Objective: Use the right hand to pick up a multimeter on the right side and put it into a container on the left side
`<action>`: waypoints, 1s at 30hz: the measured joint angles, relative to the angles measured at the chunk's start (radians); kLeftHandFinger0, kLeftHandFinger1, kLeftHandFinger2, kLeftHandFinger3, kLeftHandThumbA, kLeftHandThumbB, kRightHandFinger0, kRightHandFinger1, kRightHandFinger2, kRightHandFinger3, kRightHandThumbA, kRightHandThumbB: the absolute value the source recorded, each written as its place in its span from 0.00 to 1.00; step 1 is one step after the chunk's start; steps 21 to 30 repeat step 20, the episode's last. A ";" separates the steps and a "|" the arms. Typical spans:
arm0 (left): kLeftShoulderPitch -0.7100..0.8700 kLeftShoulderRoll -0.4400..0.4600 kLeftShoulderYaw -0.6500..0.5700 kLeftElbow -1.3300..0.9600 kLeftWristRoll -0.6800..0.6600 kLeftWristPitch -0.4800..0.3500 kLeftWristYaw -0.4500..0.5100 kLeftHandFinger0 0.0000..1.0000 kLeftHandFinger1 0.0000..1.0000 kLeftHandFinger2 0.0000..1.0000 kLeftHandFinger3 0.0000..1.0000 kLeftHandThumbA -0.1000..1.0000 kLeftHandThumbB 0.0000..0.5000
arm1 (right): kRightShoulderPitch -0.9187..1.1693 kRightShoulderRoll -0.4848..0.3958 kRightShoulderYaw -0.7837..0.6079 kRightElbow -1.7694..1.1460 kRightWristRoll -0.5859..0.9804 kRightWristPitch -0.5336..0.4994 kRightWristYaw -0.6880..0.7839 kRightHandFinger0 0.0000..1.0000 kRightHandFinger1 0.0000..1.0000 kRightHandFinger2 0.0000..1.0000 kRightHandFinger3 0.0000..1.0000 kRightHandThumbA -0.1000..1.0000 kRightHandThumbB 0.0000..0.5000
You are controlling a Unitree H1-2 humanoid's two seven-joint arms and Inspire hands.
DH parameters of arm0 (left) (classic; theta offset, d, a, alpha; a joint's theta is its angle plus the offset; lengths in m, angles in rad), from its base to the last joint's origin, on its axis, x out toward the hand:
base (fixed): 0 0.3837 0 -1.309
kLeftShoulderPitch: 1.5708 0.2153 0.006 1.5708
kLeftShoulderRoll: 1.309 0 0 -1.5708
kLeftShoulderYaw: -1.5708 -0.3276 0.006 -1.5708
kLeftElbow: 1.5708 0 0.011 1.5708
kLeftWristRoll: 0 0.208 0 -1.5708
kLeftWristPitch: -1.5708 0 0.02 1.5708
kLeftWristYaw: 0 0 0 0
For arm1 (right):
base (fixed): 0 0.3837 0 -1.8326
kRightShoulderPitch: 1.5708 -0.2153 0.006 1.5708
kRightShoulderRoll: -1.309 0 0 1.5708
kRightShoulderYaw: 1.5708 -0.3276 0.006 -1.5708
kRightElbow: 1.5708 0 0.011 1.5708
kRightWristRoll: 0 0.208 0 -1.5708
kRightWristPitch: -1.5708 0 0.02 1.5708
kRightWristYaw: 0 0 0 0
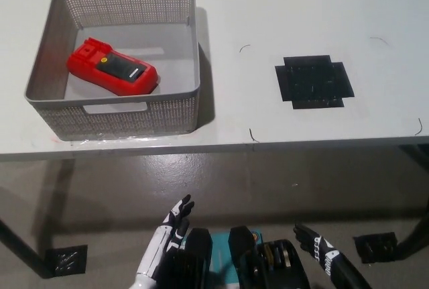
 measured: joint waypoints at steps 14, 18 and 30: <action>0.045 -0.006 0.002 -0.002 -0.013 -0.002 0.028 1.00 1.00 1.00 1.00 1.00 0.91 | -0.022 -0.015 0.011 0.045 -0.043 -0.021 -0.005 1.00 1.00 1.00 1.00 1.00 0.81; 0.057 -0.005 0.002 -0.003 -0.015 -0.002 0.034 1.00 1.00 1.00 1.00 1.00 0.88 | -0.020 -0.015 0.018 0.046 -0.052 -0.020 -0.005 1.00 1.00 1.00 1.00 1.00 0.85; 0.064 -0.005 0.002 -0.005 -0.015 -0.002 0.037 1.00 1.00 1.00 1.00 1.00 0.87 | -0.018 -0.015 0.021 0.045 -0.057 -0.019 -0.005 1.00 1.00 1.00 1.00 1.00 0.84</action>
